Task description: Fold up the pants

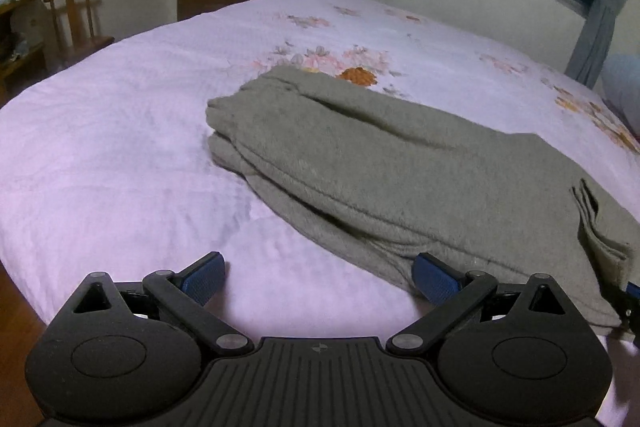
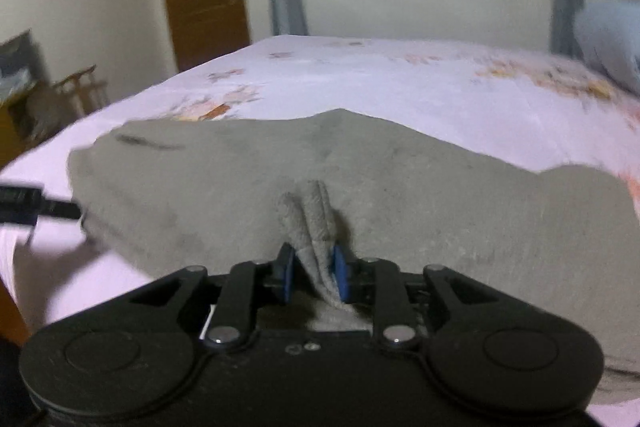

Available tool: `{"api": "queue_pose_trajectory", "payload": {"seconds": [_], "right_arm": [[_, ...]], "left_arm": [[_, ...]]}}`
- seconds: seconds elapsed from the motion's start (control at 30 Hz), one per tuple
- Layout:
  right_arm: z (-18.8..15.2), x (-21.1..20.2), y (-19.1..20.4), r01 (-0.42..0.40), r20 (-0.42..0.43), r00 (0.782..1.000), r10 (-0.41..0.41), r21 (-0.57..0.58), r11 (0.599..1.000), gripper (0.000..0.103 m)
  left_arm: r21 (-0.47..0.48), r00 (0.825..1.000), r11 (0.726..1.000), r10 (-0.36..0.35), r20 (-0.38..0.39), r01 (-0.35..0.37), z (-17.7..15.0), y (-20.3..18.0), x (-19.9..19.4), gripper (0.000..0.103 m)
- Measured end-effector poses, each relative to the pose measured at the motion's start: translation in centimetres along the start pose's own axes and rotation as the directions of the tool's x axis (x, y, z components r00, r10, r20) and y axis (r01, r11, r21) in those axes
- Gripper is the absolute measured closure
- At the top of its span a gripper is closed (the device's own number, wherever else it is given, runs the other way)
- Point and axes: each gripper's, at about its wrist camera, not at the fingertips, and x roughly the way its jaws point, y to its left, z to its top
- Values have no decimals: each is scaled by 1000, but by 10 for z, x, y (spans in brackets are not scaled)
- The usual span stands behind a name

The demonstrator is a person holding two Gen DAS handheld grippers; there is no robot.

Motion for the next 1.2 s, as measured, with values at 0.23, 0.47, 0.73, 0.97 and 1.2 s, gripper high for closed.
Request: {"api": "queue_pose_trajectory", "payload": {"seconds": [0.23,0.47,0.73,0.97,1.2], "right_arm": [[30,-22,-7,49,105,993,-55,59,997,85],[24,21,31,4,-54,999,-6,-37,999,75],[28,8,23,77,7,997,-77,-26,997,80],[16,17,27,82,-38,996,-83,-12,997,74],[15,18,27,89,-38,995,-88,17,996,71]], "left_arm": [[-26,1000,1000,4,-18,-4,0,3,2,3],[-63,999,998,-11,-40,8,2,15,4,3],[-230,991,964,-135,-5,131,35,61,33,3],[-478,937,823,-349,3,308,53,113,88,3],[-529,919,775,-394,22,345,54,116,110,4]]}}
